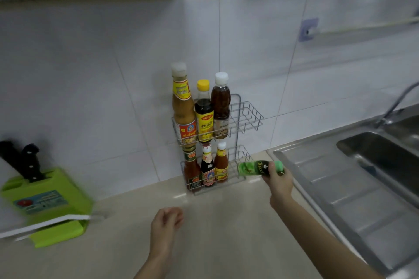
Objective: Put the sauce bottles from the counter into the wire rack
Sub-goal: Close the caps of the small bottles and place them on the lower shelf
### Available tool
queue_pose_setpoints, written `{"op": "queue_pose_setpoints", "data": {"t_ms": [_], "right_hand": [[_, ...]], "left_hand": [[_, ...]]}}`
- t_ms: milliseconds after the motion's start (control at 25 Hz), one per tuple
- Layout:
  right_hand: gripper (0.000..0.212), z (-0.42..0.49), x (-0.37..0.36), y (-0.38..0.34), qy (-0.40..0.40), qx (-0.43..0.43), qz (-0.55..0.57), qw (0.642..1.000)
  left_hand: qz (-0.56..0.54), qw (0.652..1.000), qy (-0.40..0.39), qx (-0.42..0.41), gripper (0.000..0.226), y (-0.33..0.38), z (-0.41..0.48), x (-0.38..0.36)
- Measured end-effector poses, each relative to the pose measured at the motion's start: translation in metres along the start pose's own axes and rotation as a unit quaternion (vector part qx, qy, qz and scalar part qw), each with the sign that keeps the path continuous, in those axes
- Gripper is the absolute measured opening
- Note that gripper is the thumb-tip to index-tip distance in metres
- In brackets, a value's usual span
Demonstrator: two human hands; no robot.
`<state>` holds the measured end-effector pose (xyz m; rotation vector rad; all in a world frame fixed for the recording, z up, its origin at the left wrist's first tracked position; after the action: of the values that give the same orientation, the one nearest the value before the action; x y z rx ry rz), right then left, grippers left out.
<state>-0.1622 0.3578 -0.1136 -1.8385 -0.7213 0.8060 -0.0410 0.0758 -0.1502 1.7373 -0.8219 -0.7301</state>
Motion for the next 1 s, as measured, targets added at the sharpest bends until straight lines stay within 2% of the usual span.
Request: {"op": "queue_pose_setpoints", "data": {"t_ms": [200,320,480,560,680,800,920,1000], "right_hand": [[0.028,0.045,-0.045,-0.011,-0.036,0.150,-0.154,0.976],[0.029,0.064,-0.061,0.005,-0.124,0.177,-0.198,0.956],[0.028,0.076,-0.075,0.017,-0.274,0.230,-0.291,0.887],[0.031,0.082,-0.079,0.020,-0.336,0.219,-0.316,0.860],[0.032,0.082,-0.079,0.024,-0.387,0.209,-0.338,0.832],[0.032,0.082,-0.079,0.027,-0.411,0.185,-0.341,0.825],[0.034,0.077,-0.077,0.021,-0.432,0.121,-0.347,0.823],[0.047,0.070,-0.080,0.012,-0.440,0.080,-0.351,0.823]], "left_hand": [[-0.002,0.999,0.001,0.034,0.020,0.008,0.057,-0.033],[0.004,0.998,-0.027,0.057,0.042,0.009,0.075,-0.054],[0.004,0.993,-0.084,0.084,0.056,0.007,0.077,-0.076],[0.003,0.993,-0.081,0.082,0.058,0.003,0.076,-0.081],[-0.002,0.993,-0.081,0.081,0.059,-0.004,0.074,-0.087],[0.019,0.993,-0.082,0.085,0.060,-0.009,0.073,-0.089],[0.061,0.992,-0.079,0.073,0.061,-0.011,0.075,-0.086],[0.098,0.988,-0.102,0.062,0.059,-0.004,0.076,-0.083]]}}
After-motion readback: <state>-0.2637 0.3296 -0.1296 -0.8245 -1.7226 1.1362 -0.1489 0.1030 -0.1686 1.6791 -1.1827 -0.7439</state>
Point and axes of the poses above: each hand's wrist, its own z-axis towards the middle knuckle, its own x-axis out of the back of the hand, y = z × x, the point moved 2 cm from there along z, towards the middle knuckle, and after that the axes turned 4 degrees about y, right-handed, at the moved point
